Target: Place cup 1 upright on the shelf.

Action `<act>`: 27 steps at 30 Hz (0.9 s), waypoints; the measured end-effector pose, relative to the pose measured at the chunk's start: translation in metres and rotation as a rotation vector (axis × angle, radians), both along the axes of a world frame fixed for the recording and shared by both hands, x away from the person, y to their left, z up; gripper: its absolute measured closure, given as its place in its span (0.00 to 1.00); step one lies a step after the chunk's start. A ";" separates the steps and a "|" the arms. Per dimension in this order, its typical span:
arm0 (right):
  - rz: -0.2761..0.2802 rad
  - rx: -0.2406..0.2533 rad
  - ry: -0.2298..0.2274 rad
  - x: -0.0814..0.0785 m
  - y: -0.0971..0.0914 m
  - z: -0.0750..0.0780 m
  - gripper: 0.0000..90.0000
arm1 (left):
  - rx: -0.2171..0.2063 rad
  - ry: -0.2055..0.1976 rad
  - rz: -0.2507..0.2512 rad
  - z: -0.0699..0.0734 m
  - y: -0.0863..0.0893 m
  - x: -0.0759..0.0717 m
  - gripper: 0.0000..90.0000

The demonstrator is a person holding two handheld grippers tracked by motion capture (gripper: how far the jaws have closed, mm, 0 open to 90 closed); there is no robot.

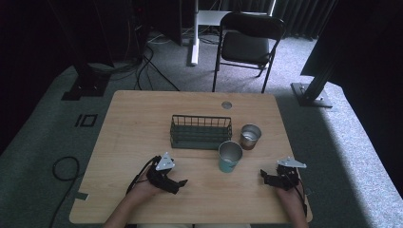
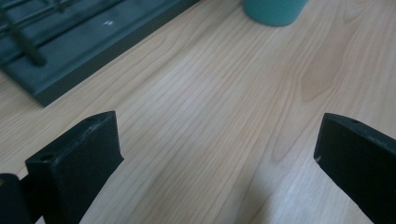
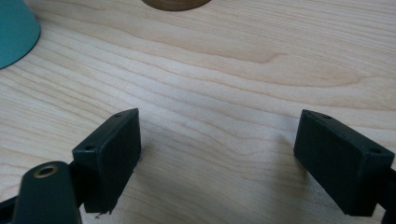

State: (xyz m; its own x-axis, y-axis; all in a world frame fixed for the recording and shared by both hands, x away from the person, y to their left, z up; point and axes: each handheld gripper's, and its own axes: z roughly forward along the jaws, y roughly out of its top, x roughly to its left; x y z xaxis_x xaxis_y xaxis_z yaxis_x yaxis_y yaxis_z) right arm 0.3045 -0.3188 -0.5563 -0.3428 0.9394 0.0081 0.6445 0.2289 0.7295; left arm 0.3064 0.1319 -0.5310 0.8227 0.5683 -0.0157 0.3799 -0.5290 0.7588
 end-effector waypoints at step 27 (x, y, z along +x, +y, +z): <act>-0.001 0.001 0.001 0.000 0.000 0.000 0.16 | -0.065 -0.025 -0.116 0.015 -0.064 0.016 0.03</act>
